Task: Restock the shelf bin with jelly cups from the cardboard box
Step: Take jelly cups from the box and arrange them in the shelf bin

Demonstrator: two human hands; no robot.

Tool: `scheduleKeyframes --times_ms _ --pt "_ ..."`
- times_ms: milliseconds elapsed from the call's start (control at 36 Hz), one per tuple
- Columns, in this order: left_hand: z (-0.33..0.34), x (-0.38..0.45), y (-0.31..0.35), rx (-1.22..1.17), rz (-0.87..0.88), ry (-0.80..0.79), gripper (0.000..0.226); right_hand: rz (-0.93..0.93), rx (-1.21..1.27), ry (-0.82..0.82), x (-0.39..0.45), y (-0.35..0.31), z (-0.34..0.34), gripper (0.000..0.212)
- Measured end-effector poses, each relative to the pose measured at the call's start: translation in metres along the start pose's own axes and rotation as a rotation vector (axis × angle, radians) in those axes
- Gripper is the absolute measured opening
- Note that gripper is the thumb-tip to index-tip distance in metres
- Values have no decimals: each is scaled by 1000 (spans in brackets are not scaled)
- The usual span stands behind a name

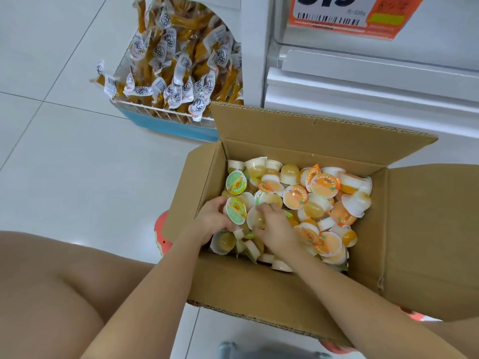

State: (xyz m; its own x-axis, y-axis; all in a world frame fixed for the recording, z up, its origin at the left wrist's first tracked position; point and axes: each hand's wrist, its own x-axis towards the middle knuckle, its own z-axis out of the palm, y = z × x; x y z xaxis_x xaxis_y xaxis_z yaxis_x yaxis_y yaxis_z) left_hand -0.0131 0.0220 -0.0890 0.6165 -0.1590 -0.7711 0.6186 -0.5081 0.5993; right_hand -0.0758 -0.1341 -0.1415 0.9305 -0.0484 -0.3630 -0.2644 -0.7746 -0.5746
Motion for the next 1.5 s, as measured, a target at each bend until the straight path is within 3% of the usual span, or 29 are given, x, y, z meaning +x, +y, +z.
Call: scheduleKeyframes --times_ms 83,139,194,278,333,389,444,528,611,694,861,1083,1250,1500 --pt "1 -7 21 98 92 119 65 230 526 11 -8 0 -37 42" --pt "0 -14 39 140 165 149 63 339 952 -125 -15 1 -67 37" --pt "-1 -22 58 176 232 102 63 340 1248 -269 -23 -2 -98 42" --pt "-4 -44 94 295 333 -55 64 242 1405 -382 -34 -17 -150 57" --pt "-5 -65 125 342 407 -169 62 145 1372 -412 -44 -33 -186 70" --pt "-5 -88 152 324 463 -240 61 53 1234 -366 -58 -51 -220 64" --pt "-5 -113 172 263 506 -275 61 -58 1042 -235 -74 -67 -249 50" --pt "-3 -150 187 72 534 -418 54 -276 777 -25 -97 -85 -276 49" --pt "3 -177 193 -166 542 -525 47 -397 756 116 -112 -93 -285 49" --pt "11 -191 196 -327 518 -560 52 -476 783 155 -118 -99 -288 48" --pt "18 -196 201 -468 433 -597 55 -486 767 159 -121 -98 -295 48" --pt "15 -185 209 -463 387 -650 45 -482 670 193 -110 -91 -298 46" --pt "20 -180 212 -499 379 -662 48 -450 532 224 -103 -92 -302 66" --pt "24 -179 225 -446 386 -617 46 -437 525 300 -97 -97 -307 58"
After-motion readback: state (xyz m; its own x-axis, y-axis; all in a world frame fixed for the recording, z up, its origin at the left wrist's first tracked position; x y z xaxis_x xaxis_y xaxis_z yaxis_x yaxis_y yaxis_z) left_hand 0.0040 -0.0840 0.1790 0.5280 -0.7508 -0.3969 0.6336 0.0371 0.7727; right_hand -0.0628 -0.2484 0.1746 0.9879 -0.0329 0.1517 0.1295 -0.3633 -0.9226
